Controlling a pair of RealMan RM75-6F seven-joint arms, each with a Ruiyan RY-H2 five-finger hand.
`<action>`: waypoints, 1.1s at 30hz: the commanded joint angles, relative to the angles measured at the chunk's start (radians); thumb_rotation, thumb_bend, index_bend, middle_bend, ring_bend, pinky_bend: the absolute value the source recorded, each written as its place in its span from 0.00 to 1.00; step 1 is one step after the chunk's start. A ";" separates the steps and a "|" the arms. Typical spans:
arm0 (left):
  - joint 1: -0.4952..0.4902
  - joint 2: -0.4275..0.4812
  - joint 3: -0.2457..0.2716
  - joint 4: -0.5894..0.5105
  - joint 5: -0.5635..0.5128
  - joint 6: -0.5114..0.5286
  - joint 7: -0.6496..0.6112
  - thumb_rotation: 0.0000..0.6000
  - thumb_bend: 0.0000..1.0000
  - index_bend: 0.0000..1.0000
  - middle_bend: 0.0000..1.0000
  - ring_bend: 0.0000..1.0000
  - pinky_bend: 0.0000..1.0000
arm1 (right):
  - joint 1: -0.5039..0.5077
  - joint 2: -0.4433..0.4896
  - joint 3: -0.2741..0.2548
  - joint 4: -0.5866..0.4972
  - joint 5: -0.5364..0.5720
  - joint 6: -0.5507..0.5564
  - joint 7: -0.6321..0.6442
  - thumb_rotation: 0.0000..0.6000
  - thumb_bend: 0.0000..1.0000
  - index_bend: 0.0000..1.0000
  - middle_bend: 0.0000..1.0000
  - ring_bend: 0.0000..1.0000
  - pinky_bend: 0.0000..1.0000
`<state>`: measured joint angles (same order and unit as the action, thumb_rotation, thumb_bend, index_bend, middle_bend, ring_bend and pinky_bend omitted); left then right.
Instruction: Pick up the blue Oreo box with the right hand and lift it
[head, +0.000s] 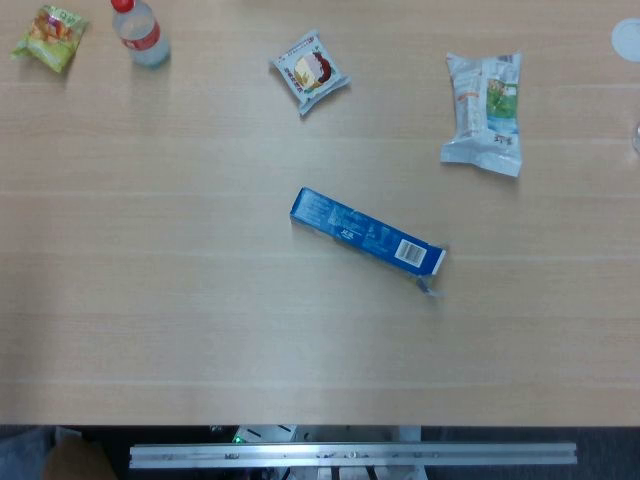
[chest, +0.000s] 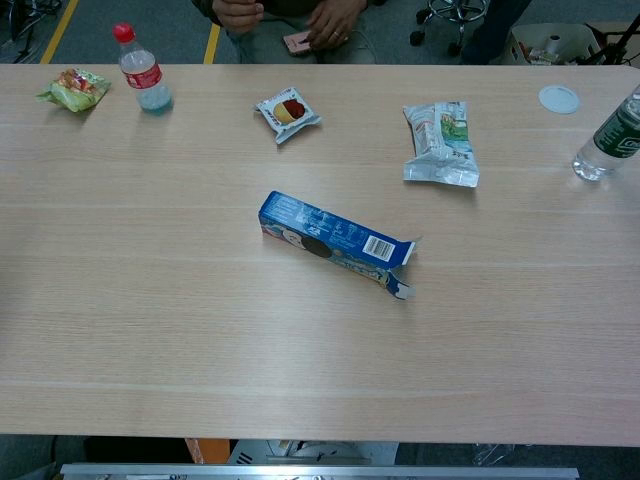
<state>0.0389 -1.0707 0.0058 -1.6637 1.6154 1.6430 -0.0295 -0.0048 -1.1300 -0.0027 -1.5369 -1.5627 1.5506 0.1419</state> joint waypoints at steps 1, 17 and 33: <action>0.000 -0.001 0.001 0.000 0.002 0.000 0.001 1.00 0.26 0.12 0.12 0.10 0.07 | 0.001 0.000 -0.003 0.000 -0.007 -0.003 -0.002 1.00 0.07 0.36 0.33 0.28 0.43; 0.017 0.004 0.008 0.006 0.012 0.026 -0.014 1.00 0.26 0.12 0.12 0.10 0.07 | 0.192 0.079 -0.006 -0.201 -0.211 -0.181 -0.090 1.00 0.07 0.36 0.33 0.28 0.43; 0.039 0.015 0.012 -0.003 0.005 0.046 -0.014 1.00 0.26 0.12 0.12 0.10 0.07 | 0.525 -0.049 0.080 -0.420 -0.059 -0.699 -0.415 1.00 0.07 0.36 0.33 0.27 0.34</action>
<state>0.0774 -1.0554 0.0174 -1.6662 1.6206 1.6889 -0.0429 0.4659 -1.1283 0.0560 -1.9372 -1.6814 0.9225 -0.2018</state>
